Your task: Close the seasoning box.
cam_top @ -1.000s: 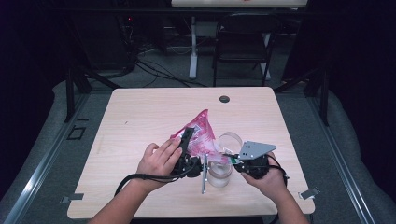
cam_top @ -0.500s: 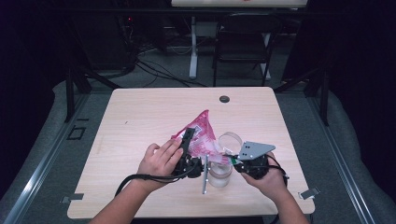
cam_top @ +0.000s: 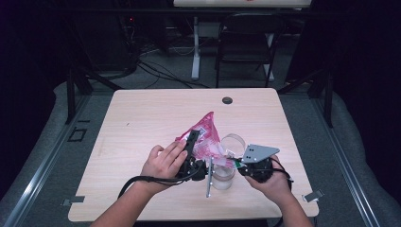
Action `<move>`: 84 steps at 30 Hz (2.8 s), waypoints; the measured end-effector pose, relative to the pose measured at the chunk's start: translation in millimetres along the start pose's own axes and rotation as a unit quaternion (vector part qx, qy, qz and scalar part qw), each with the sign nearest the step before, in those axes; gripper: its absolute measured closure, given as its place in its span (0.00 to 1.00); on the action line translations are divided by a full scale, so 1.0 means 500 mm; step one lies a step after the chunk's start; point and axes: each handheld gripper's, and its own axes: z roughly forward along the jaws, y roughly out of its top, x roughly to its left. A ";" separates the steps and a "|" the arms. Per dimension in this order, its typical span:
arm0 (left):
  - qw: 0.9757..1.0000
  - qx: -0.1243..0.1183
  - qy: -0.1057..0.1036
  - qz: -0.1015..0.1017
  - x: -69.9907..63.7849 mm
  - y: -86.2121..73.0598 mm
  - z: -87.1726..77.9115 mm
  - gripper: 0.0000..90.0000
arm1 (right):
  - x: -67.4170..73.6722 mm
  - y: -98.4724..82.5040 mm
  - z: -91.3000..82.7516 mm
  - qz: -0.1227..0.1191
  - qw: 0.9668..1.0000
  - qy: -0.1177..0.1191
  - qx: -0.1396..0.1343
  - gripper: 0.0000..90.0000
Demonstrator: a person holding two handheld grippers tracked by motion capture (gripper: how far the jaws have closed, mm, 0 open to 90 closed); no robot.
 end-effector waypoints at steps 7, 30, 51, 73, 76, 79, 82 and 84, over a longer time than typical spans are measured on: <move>1.000 -0.004 0.001 0.002 0.001 0.003 -0.001 0.72 | 0.002 -0.002 -0.003 0.001 1.000 -0.001 0.003 1.00; 1.000 -0.005 0.001 0.003 0.003 0.004 -0.004 0.72 | 0.004 -0.003 -0.001 0.001 1.000 0.000 0.003 1.00; 1.000 0.004 -0.009 -0.005 0.001 -0.003 -0.004 0.72 | 0.007 0.003 -0.001 -0.004 1.000 -0.006 0.006 1.00; 0.998 0.024 -0.033 -0.037 -0.012 -0.026 -0.003 0.73 | 0.010 0.017 -0.002 -0.012 1.000 -0.001 -0.003 1.00; 0.998 0.025 -0.033 -0.038 -0.013 -0.027 -0.005 0.73 | 0.011 0.019 -0.002 -0.011 1.000 0.001 -0.007 1.00; 0.998 0.027 -0.037 -0.042 -0.015 -0.030 -0.006 0.73 | 0.012 0.020 -0.001 -0.013 1.000 -0.001 -0.006 1.00; 0.998 0.028 -0.039 -0.050 -0.017 -0.034 -0.005 0.73 | 0.014 0.022 0.000 -0.014 1.000 0.000 -0.007 1.00; 0.997 0.031 -0.041 -0.053 -0.018 -0.036 -0.006 0.73 | 0.015 0.023 0.000 -0.016 1.000 -0.003 -0.006 1.00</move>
